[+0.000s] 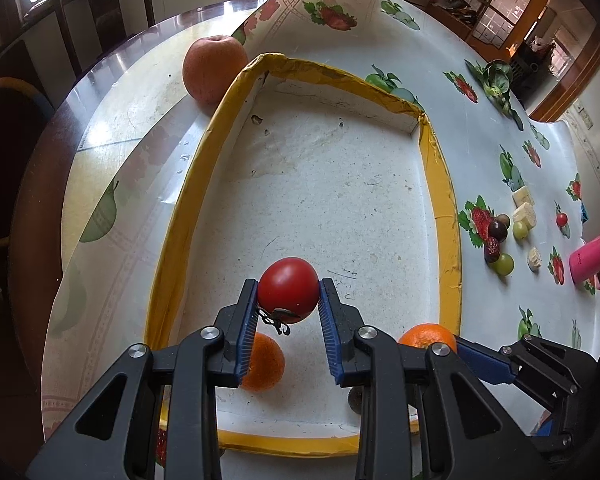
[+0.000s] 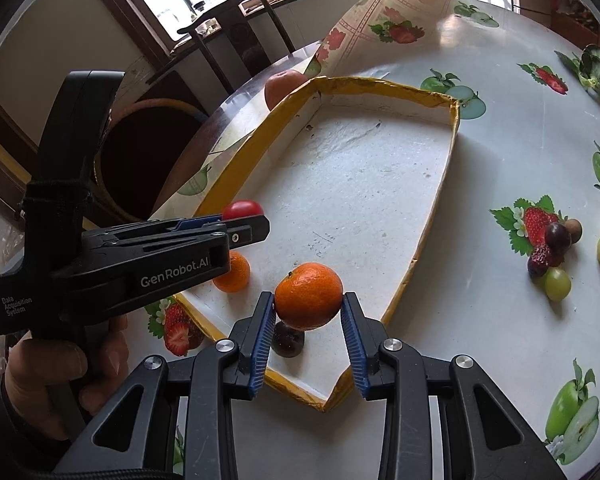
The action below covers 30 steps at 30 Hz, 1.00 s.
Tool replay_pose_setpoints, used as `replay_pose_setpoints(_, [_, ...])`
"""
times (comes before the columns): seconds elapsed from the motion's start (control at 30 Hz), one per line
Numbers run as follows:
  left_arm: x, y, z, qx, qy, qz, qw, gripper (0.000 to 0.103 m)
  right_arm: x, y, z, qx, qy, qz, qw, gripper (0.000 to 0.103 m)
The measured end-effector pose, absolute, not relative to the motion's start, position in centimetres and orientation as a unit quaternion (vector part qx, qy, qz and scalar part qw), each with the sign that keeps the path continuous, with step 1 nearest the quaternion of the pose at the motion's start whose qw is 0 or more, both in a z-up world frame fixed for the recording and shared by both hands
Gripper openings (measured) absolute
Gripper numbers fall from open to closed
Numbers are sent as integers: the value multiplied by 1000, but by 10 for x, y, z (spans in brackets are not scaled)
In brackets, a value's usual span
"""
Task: Organize fruits
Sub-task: 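Release the tomato with the left gripper while the right gripper releases the orange in the tray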
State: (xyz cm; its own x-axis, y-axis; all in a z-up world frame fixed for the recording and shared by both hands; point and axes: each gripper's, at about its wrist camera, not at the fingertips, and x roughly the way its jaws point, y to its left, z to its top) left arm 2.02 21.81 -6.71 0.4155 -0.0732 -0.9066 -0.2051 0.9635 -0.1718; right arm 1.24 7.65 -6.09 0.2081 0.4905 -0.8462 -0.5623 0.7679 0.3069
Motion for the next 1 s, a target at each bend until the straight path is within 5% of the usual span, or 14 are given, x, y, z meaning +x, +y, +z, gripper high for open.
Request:
replay_pose_setpoints(0.9, [20, 208, -85, -121, 564, 46, 816, 28, 15, 89, -87, -64, 551, 346, 756, 42])
replay_pose_setpoints(0.97, [19, 207, -83, -122, 563, 46, 816, 33, 14, 84, -83, -60, 549, 344, 759, 43])
replay_pose_setpoints(1.0, [18, 207, -82, -123, 561, 47, 817, 45, 13, 81, -80, -58, 548, 343, 761, 43])
